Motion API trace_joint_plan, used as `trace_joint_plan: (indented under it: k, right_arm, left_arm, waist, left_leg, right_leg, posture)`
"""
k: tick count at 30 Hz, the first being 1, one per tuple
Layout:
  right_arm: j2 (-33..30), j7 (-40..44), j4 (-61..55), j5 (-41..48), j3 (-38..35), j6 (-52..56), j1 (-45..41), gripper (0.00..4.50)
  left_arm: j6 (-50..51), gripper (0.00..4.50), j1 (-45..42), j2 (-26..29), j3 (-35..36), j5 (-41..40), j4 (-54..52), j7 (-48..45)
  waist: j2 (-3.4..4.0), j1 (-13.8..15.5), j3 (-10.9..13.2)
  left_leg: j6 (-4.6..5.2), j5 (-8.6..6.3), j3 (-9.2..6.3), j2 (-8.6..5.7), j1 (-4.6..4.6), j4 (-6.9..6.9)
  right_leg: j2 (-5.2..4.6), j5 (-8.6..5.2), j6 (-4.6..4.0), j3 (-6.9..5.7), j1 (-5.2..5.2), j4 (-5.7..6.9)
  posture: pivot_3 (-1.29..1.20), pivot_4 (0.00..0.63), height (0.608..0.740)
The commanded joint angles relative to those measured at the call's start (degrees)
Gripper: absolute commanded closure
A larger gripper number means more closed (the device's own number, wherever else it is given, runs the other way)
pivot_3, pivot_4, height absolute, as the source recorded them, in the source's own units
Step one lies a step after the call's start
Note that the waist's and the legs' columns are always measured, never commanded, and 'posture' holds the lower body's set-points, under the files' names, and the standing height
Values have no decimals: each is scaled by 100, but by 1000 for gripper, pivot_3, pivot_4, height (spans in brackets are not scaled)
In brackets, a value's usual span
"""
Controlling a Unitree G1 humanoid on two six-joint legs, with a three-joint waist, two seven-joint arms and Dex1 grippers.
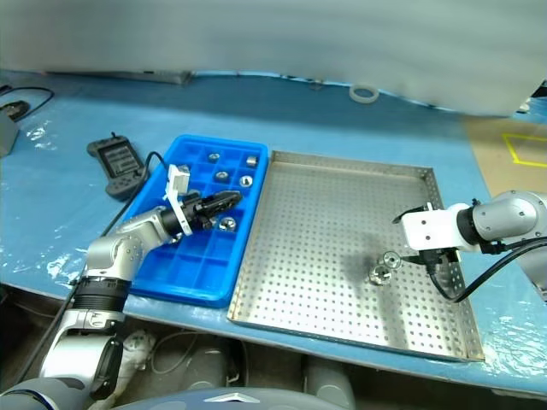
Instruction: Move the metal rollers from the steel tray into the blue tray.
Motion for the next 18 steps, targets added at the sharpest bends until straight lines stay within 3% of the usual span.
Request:
trace_joint_plan:
  k: [1, 5, 18]
  right_arm:
    - [-69, 108, 112, -207, 121, -402, -39, 863]
    - [-11, -54, 339, -729, 465, -1186, 68, 863]
    - [574, -492, 1596, -1807, 1271, -2725, -1099, 863]
  left_arm:
    - [-59, 3058, -68, -23, 88, -64, -185, 21]
    - [-69, 3058, -18, -46, 85, -54, -241, 62]
    - [343, 3058, 8, -105, 141, -251, -845, 545]
  waist:
    - [0, 5, 0]
    - [0, -1, 0]
    - [-1, -19, 1]
  left_leg:
    - [1, -1, 0, 0, 0, 0]
    - [2, -2, 0, 1, -1, 1]
    - [3, -1, 2, 1, -2, 6]
  right_leg:
    - [0, 0, 0, 0, 0, -1]
    - [0, 0, 0, 0, -2, -1]
    - [0, 0, -1, 0, -6, 4]
  posture:
    - [-138, 150, 740]
    - [-130, 150, 740]
    - [-120, 150, 740]
